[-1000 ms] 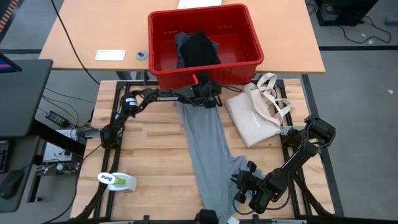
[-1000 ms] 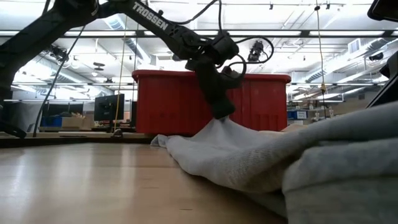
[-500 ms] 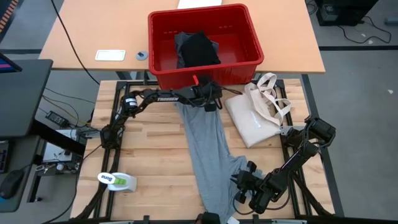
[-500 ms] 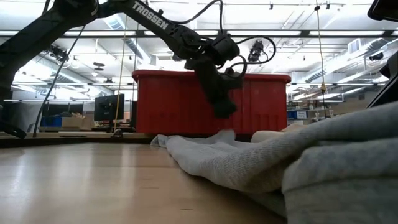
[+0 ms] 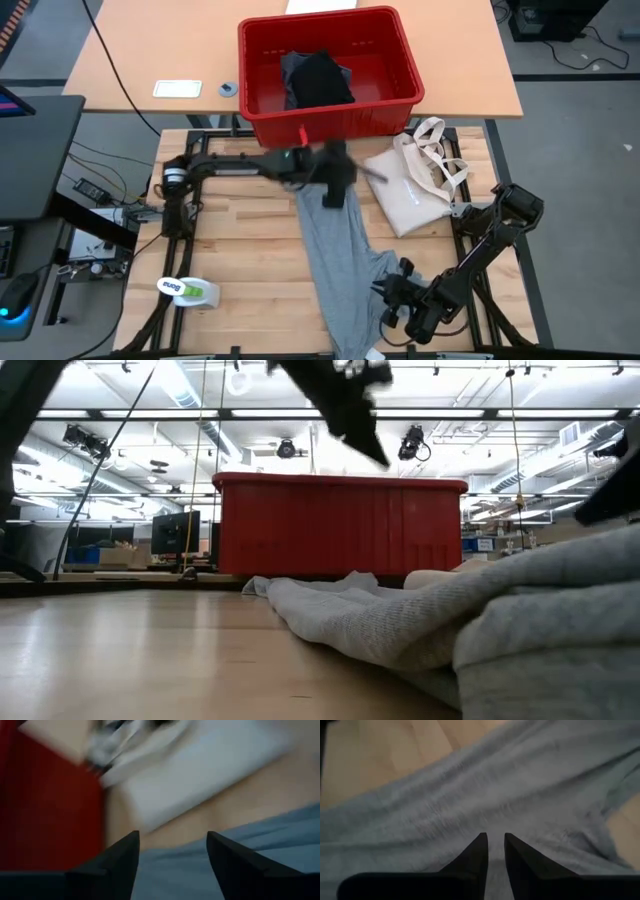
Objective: Fold Laundry from Bin
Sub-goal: Fold the gray shirt
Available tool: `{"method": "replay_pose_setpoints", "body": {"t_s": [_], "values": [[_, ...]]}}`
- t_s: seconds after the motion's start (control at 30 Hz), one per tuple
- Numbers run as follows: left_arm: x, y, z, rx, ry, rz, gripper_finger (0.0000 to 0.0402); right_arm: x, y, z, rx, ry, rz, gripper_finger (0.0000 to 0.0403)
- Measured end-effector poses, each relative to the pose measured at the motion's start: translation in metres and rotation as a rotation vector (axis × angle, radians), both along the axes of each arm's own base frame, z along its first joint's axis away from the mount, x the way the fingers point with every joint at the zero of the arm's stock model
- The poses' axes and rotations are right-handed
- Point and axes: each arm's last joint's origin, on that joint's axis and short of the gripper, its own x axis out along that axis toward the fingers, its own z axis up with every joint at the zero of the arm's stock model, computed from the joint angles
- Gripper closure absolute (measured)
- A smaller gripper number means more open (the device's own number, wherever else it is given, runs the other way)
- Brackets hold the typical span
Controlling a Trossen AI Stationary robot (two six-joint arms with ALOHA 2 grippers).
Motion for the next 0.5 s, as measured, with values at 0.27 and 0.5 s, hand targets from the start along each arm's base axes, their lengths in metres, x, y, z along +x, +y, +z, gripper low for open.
{"method": "replay_pose_setpoints", "body": {"t_s": [0.27, 0.5], "values": [[-0.024, -0.131, -0.055, -0.078, 0.036, -0.342, 0.0215, -0.009, 0.001, 0.019, -0.056, 0.038, 0.148, 0.0338], [-0.054, -0.218, -0.076, -0.081, 0.080, -0.501, 0.0219, -0.023, -0.001, 0.014, 0.189, 0.464, 0.333, 0.0336]]}}
